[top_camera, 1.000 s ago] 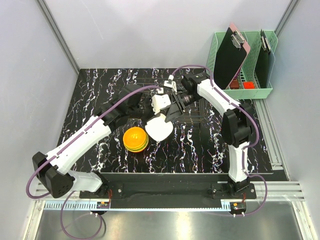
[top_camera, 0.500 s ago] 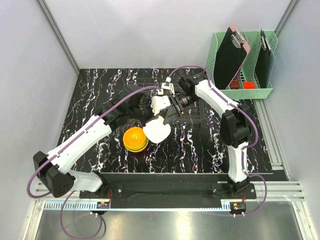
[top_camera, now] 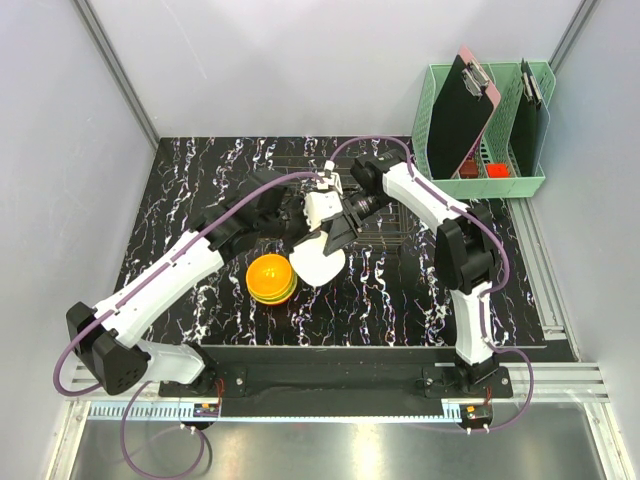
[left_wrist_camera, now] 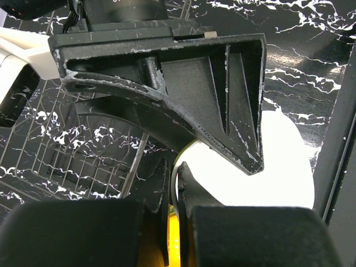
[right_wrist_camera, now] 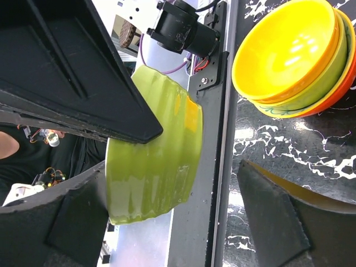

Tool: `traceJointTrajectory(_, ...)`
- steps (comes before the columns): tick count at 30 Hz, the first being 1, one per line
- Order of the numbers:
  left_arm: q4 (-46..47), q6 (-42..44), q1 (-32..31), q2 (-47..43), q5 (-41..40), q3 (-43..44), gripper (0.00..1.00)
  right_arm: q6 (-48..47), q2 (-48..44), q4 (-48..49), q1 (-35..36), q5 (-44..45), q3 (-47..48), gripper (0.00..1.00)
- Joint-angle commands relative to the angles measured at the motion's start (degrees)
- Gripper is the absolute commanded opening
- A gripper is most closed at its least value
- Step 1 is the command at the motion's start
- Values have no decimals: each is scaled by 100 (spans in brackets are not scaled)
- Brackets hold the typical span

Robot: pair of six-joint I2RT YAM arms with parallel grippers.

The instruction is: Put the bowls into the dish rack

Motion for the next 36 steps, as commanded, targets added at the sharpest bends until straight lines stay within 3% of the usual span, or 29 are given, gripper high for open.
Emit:
traceJointTrajectory(1, 504, -90, -16, -190, -2, 224, 0, -132, -330, -1600, -66, 6, 100, 89)
traceJointTrajectory(5, 653, -212, 1, -208, -133, 153, 0, -185, -497, -1600, -303, -82, 82, 87)
traceJointTrajectory(12, 671, -327, -7, -339, -757, 249, 0, -150, -480, -1574, -980, -337, 82, 96)
traceJointTrajectory(27, 109, -705, -16, -269, -828, 1128, 0, 148, -884, -1389, -858, -65, 205, 100)
traceJointTrajectory(36, 109, 51, -174, -937, -660, 452, 0, 640, -1182, -1091, -1076, -178, 460, 100)
